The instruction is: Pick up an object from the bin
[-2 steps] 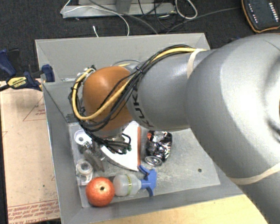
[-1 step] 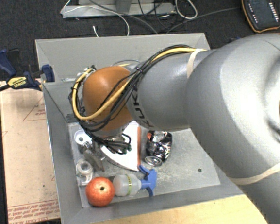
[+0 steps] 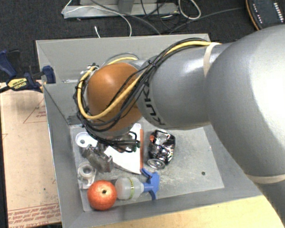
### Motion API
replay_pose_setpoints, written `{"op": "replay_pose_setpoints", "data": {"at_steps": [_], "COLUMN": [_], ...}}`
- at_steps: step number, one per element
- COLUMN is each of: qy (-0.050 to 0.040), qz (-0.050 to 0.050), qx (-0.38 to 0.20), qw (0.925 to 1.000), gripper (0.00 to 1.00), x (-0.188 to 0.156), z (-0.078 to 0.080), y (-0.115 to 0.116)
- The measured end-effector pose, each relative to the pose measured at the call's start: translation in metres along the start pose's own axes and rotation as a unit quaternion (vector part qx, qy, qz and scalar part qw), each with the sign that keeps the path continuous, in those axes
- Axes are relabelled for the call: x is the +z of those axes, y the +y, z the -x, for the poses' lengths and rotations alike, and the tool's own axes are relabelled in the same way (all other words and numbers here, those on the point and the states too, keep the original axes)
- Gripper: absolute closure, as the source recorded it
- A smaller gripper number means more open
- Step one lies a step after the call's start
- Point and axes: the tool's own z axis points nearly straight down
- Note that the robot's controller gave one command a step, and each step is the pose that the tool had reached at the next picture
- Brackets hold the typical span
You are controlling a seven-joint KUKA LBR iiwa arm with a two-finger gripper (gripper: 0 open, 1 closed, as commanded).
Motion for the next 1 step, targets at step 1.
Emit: {"op": "replay_pose_setpoints", "data": {"at_steps": [1], "qy": [0.0003], "qz": [0.0], "qx": [0.164], "qw": [0.9865], "gripper": [1.0], "x": [-0.025], "z": [0.0032], "y": [-0.0199]}}
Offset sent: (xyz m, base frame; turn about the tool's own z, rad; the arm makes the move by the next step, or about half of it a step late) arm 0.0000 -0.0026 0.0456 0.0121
